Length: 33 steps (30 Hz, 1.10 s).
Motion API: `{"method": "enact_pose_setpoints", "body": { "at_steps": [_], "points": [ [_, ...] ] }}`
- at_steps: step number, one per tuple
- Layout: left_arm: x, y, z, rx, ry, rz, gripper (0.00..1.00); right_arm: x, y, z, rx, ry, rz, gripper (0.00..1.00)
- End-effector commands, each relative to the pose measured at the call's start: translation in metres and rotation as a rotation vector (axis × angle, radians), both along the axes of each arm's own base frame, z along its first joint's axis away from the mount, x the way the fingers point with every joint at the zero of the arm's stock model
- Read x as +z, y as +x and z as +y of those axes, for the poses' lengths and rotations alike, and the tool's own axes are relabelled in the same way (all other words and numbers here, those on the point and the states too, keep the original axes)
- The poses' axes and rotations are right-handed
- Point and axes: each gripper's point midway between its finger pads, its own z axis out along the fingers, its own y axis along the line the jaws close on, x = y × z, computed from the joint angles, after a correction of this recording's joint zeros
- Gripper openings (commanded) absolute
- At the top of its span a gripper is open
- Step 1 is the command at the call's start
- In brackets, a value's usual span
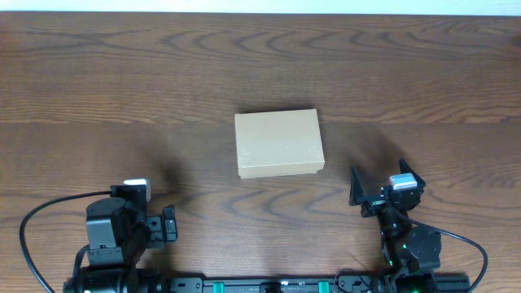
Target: Pack container
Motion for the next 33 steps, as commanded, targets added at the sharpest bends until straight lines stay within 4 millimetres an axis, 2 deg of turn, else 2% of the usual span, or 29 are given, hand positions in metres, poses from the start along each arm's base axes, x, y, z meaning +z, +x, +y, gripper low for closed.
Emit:
{"method": "enact_pose_setpoints", "body": {
  "at_steps": [1,5,8,11,16,20,26,33],
  "points": [
    [0.013,0.011,0.000,-0.018,0.015,-0.098,0.95,-0.001,0.000,0.001,0.001,0.009,0.003,0.99],
    [0.050,0.044,-0.009,-0.063,-0.006,-0.373,0.95,-0.001,0.000,0.001,0.001,0.009,0.002,0.99],
    [0.080,0.061,-0.011,-0.077,0.009,-0.577,0.95,-0.001,0.000,0.001,0.001,0.009,0.003,0.99],
    [0.101,0.069,-0.010,-0.075,0.024,-0.730,0.95,-0.001,0.000,0.001,0.001,0.009,0.002,0.99],
    [0.123,0.072,-0.007,-0.060,0.045,-0.904,0.95,-0.001,0.000,0.001,0.001,0.009,0.003,0.99],
    [0.129,0.068,-0.005,-0.049,0.055,-0.979,0.95,-0.001,0.000,0.001,0.001,0.009,0.003,0.99],
    [0.119,0.065,-0.009,-0.063,0.048,-1.019,0.95,-0.001,0.000,0.001,0.001,0.009,0.002,0.99],
    [0.103,0.070,-0.011,-0.048,0.046,-1.007,0.95,-0.001,0.000,0.001,0.001,0.009,0.003,0.99]
  ]
}}
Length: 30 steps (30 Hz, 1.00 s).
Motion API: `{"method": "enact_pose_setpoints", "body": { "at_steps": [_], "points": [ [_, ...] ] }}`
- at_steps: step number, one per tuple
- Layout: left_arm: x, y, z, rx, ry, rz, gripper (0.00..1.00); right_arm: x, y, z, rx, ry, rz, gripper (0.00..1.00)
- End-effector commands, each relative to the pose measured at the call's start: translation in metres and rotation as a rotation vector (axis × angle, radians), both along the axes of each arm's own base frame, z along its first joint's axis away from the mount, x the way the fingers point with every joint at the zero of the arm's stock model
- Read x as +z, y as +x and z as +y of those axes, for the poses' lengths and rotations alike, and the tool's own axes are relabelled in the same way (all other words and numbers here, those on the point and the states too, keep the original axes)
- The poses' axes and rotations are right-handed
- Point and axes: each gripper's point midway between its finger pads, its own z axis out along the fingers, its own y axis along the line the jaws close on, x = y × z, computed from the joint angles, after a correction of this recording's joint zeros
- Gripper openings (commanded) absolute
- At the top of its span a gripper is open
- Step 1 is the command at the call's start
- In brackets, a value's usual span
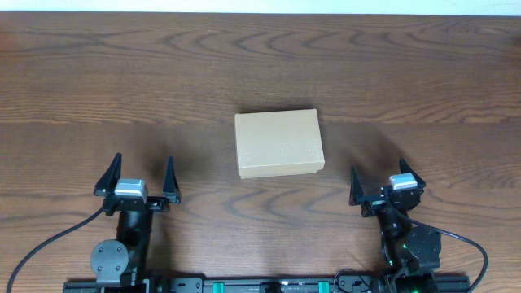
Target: Pack container
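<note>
A closed tan cardboard box (278, 143) lies flat on the middle of the wooden table (260, 65). My left gripper (138, 174) stands near the front left, fingers spread wide and open, pointing toward the far side, well left of the box. Off the box's front right corner my right gripper (378, 178) is open too, with nothing between its fingers. Neither gripper touches the box.
The arm bases and a black rail (260, 285) run along the near table edge, with black cables (49, 244) looping at the front left and front right.
My left arm has risen from a folded pose by the near edge to an upright one, its gripper now spread open and pointing forward. The right arm and the box have not moved.
</note>
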Motion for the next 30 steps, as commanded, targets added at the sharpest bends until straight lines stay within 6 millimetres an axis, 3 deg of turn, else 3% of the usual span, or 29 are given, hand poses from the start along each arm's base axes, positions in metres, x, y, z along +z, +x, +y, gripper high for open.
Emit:
{"method": "enact_pose_setpoints", "body": {
  "at_steps": [1,16,30],
  "points": [
    [-0.006,0.001,0.004,0.028,-0.001,0.003,0.95,-0.001,0.000,0.001,0.002,0.009,0.002,0.99],
    [-0.082,0.003,0.002,0.022,-0.056,0.271,0.95,-0.001,0.000,0.001,0.002,0.009,0.003,0.99],
    [-0.081,0.003,0.003,0.026,-0.068,0.268,0.95,-0.001,0.000,0.001,0.002,0.009,0.003,0.99]
  ]
}}
